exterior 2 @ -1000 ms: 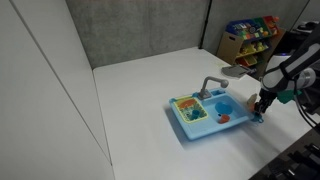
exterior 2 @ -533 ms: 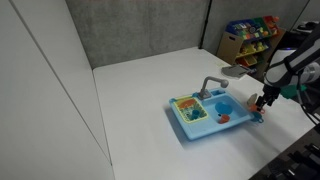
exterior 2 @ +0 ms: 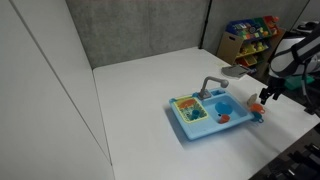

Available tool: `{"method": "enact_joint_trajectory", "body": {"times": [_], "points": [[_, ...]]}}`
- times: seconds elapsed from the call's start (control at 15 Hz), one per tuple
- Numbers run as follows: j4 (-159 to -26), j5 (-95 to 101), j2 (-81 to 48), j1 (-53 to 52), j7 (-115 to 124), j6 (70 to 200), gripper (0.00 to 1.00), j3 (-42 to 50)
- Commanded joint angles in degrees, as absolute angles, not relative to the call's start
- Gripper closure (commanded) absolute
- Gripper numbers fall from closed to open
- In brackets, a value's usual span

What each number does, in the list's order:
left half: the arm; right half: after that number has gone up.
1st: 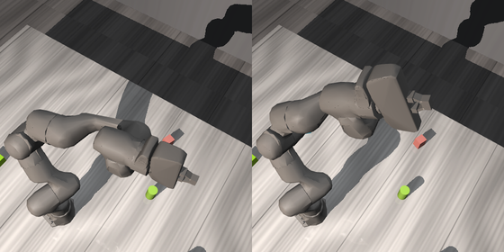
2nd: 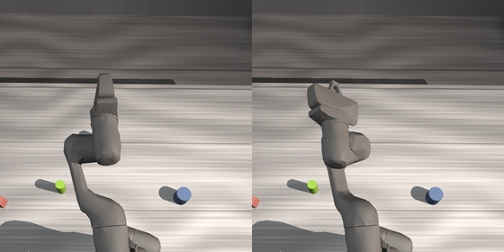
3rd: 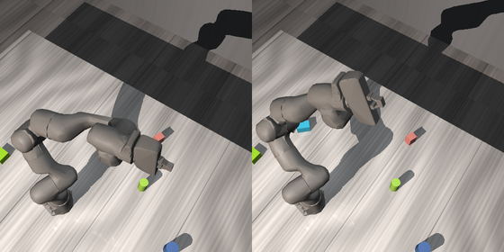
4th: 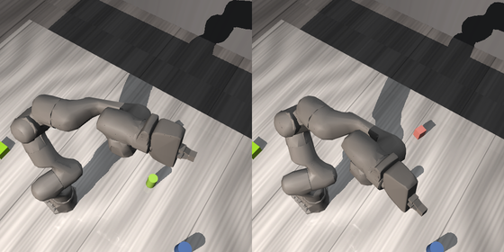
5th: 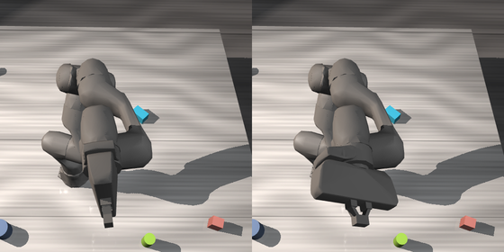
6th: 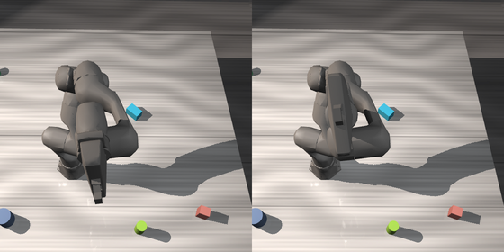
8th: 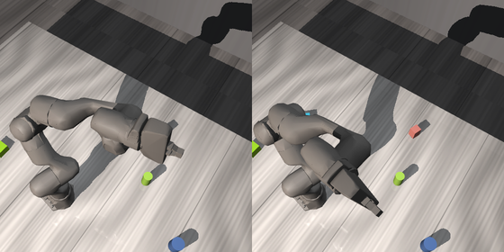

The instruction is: Put the blue cup on the table

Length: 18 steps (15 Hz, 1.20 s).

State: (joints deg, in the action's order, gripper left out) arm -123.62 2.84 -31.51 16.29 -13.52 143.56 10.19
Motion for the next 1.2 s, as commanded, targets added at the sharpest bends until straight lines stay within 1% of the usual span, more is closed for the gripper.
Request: {"method": "enact_joint_trajectory", "body": {"times": [0.0,0.53,1.13], "points": [[-124.8,3.6,-27.3,15.7,-11.5,140.0,0.00,10.8],[-127.7,4.5,-19.7,14.8,-13.2,136.4,0.00,10.4],[-136.1,5.9,-7.5,14.2,-20.9,136.5,0.00,10.1]]}}
